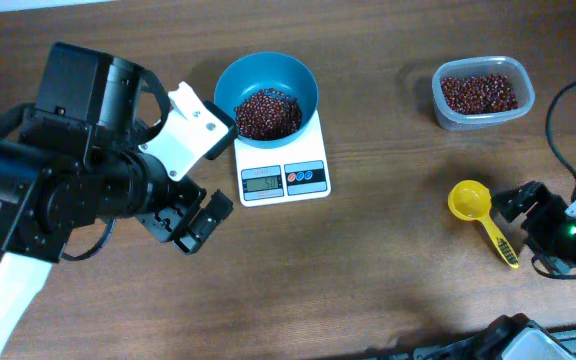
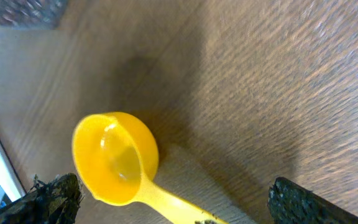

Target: Scoop item into bowl and weigh 50g on scale

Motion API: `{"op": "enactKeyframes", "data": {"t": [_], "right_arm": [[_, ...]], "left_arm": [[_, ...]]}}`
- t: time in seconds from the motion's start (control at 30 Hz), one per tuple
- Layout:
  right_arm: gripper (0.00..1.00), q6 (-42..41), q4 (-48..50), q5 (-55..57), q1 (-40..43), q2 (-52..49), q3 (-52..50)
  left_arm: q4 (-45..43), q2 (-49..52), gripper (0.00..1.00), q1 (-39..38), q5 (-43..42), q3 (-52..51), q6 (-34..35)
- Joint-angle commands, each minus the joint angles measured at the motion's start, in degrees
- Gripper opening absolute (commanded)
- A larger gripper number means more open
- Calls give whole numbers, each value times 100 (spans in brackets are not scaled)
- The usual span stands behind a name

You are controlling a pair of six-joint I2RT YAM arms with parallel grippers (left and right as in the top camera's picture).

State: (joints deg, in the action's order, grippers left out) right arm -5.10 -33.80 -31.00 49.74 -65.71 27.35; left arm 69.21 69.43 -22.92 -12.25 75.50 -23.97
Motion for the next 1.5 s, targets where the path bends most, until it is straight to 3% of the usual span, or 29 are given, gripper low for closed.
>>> {"op": "enactKeyframes", "data": {"t": [0.0,0.13,0.37,0.43,0.5,0.9,1.1,1.17,1.27,1.47], "right_arm": [[99,20,-212,66,15,439,356],[99,33,-743,-15,15,1318,693],[99,7,-907,-1998,15,3296,835],[99,-374,-909,-2570,15,3807,835],[99,-1316,-918,-2752,15,4000,835],[99,-1550,-1447,-2660,15,3991,833],[99,-1161,-1993,-2538,-31,3991,820],[99,-1106,-1910,-2533,-282,4006,820],[99,-319,-1729,-2343,-892,4079,817],[99,-214,-1246,-857,-1989,5121,498]], "left_arm": [[-11,-28,99,4,-85,61,74],[-11,-28,99,4,-85,61,74],[-11,-28,99,4,-85,61,74],[-11,-28,99,4,-85,61,74],[-11,-28,99,4,-85,61,74],[-9,-28,99,4,-85,61,74],[-11,-28,99,4,-85,61,74],[-11,-28,99,4,-85,61,74],[-11,-28,99,4,-85,61,74],[-11,-28,99,4,-85,61,74]]}}
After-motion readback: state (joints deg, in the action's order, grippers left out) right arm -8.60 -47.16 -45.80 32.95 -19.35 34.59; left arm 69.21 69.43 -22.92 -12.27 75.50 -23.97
